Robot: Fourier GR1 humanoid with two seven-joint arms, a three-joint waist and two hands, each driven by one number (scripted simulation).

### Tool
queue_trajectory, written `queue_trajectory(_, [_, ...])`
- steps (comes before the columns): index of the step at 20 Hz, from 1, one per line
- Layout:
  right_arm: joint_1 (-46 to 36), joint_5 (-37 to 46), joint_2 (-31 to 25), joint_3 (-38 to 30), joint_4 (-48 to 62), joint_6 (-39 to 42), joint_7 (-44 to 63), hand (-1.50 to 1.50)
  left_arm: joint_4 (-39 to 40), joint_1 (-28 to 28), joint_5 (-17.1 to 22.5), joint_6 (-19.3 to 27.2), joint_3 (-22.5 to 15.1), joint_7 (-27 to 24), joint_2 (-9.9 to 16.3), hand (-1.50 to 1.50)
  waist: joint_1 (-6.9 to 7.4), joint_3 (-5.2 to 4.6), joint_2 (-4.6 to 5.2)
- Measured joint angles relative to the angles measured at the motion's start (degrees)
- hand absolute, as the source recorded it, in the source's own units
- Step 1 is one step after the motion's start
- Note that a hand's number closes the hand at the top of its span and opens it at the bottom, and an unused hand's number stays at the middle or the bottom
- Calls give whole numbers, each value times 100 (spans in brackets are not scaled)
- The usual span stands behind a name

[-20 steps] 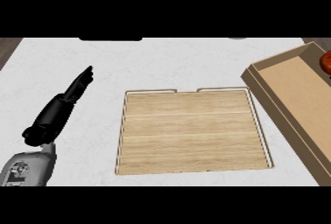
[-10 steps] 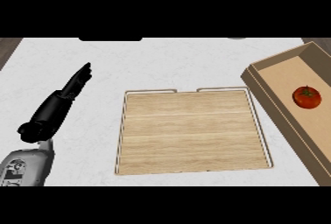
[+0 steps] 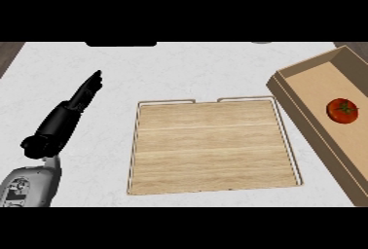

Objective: Pick the tomato from the tray and place it in the cardboard box

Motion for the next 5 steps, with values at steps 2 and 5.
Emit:
queue_trajectory(2, [24,-310,-72,-382,73,-132,57,-150,-11,24,41,-42,56,-22,50,0,3,-6,2])
queue_trajectory(5, [116,-644,-290,-772,308,-331,-10,-150,60,70,-11,-48,26,-153,34,0,23,-7,18])
